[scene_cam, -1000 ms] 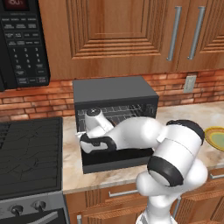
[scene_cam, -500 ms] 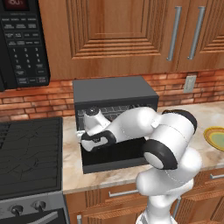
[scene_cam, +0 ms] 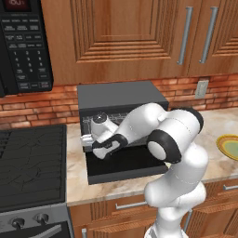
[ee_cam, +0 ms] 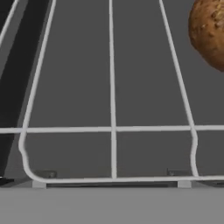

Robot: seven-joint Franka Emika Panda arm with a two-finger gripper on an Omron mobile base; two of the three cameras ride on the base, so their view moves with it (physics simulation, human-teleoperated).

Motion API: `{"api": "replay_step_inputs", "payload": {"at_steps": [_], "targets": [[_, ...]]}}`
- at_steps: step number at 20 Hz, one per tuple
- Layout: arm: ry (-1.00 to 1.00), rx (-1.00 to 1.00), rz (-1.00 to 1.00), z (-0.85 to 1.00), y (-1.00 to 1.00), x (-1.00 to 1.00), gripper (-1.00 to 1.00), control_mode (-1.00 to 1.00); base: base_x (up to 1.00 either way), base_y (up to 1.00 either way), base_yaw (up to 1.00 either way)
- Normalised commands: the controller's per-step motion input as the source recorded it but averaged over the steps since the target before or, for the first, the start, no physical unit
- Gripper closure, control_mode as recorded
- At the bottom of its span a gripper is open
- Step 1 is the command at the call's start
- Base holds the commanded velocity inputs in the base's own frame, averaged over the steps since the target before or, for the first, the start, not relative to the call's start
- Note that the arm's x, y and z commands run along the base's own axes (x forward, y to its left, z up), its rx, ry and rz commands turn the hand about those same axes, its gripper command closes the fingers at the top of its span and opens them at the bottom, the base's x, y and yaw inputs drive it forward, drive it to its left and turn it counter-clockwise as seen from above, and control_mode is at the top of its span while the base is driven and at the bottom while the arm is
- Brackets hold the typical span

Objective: Pick up the bagel from the plate, place it on the toaster oven rack, close the door, and set the timer.

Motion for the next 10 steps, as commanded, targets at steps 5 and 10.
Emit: {"api": "replay_step_inputs", "payload": {"at_steps": [5, 10], "targets": [[-0.13, 0.0, 0.0, 0.0, 0.06, 0.36, -1.0, -1.0, 0.0, 0.0, 0.0], [-0.12, 0.0, 0.0, 0.0, 0.09, 0.26, -1.0, -1.0, 0.0, 0.0, 0.0]]}}
